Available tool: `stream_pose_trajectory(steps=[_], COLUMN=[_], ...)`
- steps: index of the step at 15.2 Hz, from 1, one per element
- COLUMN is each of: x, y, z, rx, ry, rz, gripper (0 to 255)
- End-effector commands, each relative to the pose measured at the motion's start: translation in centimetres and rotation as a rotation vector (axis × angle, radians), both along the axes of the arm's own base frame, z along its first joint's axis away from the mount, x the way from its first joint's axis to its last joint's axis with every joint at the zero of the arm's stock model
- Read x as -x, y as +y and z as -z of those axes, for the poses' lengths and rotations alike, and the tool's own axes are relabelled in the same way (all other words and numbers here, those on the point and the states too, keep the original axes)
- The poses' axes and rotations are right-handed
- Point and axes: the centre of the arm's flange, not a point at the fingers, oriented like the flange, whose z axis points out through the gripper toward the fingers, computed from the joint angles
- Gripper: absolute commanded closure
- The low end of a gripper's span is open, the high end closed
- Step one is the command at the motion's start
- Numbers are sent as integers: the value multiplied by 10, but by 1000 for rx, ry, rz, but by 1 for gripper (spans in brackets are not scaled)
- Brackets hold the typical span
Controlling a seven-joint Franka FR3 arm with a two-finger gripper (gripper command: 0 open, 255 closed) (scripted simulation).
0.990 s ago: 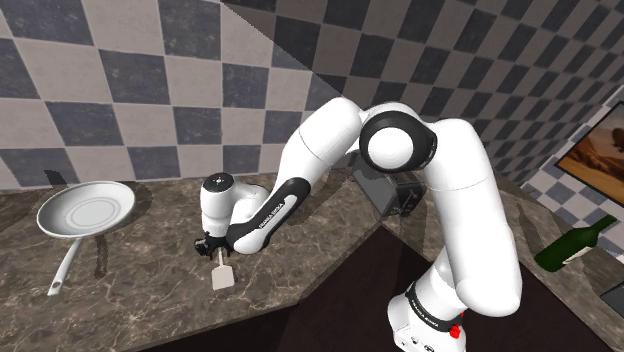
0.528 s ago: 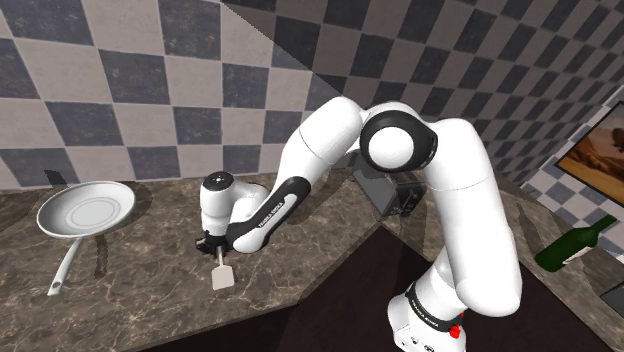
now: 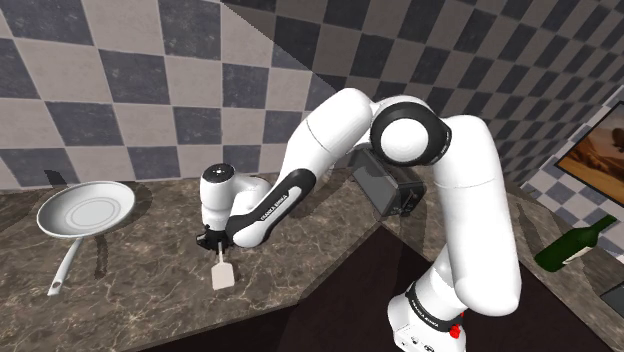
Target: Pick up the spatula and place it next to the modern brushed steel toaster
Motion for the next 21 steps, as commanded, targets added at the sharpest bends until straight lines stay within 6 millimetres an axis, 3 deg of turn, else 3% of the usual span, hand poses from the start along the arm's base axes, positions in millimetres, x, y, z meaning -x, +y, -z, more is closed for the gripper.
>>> stream_pose_trajectory(steps=[1, 21], x=[0, 0], y=[0, 0], z=[-10, -116], rx=[0, 0], ry=[0, 0], rz=[0, 0], gripper=[255, 255])
